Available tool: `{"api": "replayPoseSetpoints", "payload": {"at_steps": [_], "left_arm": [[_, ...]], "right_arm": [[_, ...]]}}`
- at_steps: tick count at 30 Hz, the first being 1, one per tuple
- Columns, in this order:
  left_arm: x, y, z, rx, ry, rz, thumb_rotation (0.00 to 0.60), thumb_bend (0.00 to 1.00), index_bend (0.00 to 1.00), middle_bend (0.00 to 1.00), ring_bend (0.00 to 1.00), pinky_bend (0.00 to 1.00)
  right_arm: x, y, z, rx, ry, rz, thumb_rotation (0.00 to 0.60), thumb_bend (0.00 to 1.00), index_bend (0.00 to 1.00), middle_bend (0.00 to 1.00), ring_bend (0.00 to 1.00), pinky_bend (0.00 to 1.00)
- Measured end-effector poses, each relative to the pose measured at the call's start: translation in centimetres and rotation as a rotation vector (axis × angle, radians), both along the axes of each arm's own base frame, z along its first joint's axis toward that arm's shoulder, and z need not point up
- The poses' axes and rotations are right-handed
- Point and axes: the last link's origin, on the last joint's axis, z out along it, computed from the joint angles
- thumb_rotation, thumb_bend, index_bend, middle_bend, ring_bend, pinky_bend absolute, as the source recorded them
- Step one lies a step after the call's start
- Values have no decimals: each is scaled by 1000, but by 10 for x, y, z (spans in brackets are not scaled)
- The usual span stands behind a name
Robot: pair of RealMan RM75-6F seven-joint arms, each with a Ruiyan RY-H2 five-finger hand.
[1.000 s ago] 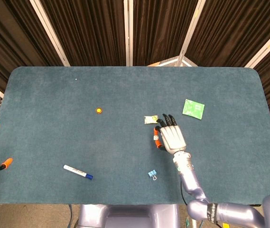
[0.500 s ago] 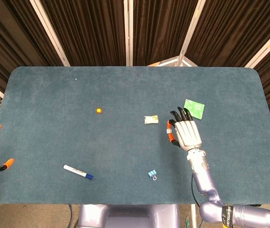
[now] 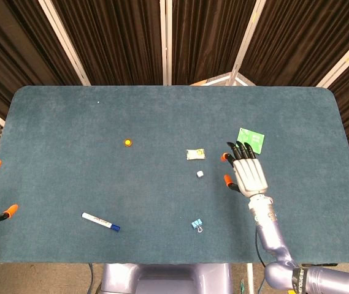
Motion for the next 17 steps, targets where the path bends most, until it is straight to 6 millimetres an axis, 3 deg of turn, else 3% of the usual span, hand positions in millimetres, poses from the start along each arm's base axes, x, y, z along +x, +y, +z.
{"api": "replayPoseSetpoints", "payload": {"at_steps": [8,17], "left_arm": [[1,-1,-1,-4,9,-2,600,0,0,0,0,0],[-1,-3,-9,-23,36,4,600,0,0,0,0,0]], "right_arm": [[-34,18,13,-15,1,-2,600,187,250,0,0,0],[-91,71,48,-68,20,40,600,103,40,0,0,0]]}}
